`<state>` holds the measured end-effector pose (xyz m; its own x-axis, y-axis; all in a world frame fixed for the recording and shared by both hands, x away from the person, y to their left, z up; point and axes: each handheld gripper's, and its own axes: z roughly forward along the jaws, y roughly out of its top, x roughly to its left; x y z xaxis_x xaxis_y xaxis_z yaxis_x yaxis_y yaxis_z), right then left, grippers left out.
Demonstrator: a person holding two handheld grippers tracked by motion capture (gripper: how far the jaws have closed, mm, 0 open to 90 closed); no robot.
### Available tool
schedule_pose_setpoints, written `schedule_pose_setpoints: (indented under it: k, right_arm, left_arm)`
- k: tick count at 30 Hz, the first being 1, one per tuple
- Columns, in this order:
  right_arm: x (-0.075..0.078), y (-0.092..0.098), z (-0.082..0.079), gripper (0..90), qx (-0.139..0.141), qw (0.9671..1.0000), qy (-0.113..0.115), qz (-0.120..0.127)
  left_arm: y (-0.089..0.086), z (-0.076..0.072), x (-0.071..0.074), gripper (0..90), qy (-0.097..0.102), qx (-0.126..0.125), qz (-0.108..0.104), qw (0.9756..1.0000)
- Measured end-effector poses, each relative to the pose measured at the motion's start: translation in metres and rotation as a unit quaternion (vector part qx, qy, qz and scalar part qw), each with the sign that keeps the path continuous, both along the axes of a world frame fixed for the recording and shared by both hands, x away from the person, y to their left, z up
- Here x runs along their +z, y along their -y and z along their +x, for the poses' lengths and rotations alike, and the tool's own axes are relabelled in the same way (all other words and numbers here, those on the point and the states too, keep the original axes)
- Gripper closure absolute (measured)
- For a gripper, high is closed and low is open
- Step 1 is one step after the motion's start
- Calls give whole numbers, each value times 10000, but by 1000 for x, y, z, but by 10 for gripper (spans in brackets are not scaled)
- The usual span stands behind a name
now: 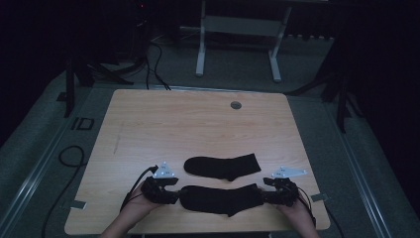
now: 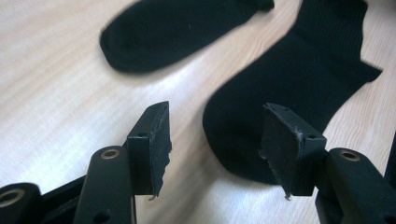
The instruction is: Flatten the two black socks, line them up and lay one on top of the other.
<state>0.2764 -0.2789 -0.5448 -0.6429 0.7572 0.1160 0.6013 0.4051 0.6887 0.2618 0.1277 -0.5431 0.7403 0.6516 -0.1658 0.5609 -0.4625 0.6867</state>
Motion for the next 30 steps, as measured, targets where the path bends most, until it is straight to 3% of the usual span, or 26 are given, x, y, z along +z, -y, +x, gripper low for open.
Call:
schedule_pose_setpoints:
  k: [5,13,21,26,30]
  right_arm:
    - [-5,-2,-7,388,-50,10000,-11,-57]
    - [-13,-15,-10,452,71,9987,145,-479]
    - [-11,-23,-15,668,242,9978,205,-589]
    - [-12,-24,-15,807,280,9983,153,-492]
    - [-9,-24,-15,828,286,9986,55,-447]
  left_arm:
    - [3,-1,-11,433,-64,72,81,9999]
    - [7,0,-18,492,-27,73,278,9996]
    - [9,-3,-18,641,176,108,437,9988]
    - [11,-4,-19,840,116,49,332,9994]
    - [11,-5,-16,883,84,80,192,9997]
